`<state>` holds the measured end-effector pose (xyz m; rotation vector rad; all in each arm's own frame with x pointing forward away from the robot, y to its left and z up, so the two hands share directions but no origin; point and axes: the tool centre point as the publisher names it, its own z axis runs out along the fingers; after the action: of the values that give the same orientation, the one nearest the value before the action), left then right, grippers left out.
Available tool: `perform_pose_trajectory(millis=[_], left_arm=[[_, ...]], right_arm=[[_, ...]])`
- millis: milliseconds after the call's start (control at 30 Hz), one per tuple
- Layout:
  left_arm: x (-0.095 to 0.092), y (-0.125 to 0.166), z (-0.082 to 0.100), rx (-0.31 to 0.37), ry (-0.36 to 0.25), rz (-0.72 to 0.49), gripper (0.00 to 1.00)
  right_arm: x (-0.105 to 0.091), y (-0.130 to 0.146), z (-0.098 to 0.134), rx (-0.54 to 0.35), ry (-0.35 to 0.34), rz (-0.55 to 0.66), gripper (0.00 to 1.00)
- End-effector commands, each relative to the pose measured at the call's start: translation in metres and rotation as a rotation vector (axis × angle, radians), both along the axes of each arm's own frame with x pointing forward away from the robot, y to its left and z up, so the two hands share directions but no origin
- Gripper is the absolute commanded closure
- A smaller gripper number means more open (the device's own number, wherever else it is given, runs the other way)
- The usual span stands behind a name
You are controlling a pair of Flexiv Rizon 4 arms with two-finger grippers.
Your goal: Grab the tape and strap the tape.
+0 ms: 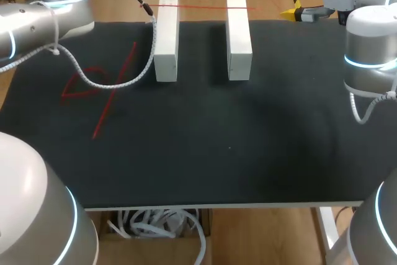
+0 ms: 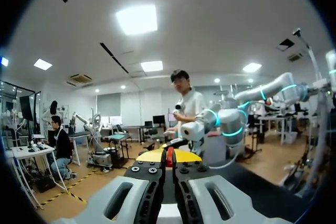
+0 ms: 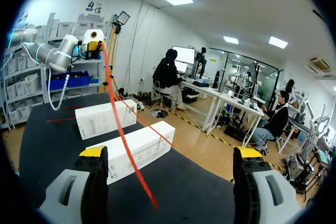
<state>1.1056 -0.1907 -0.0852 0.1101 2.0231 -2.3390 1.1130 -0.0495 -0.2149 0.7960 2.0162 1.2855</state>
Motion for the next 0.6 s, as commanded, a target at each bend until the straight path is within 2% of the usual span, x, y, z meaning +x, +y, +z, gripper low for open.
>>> perform_pose_trajectory(millis=[33,600], left_arm=[[0.0015,0.0004,-0.0039,-0.014,-0.012,-0.003,1.00],[0.0015,0.0010,-0.0039,-0.013,-0.015,0.000,1.00]], right_arm=[[0.0003,-0.0004,-0.0002,0.001,0.000,0.001,0.00],[0.0003,-0.0004,-0.0002,0.001,0.000,0.001,0.00]])
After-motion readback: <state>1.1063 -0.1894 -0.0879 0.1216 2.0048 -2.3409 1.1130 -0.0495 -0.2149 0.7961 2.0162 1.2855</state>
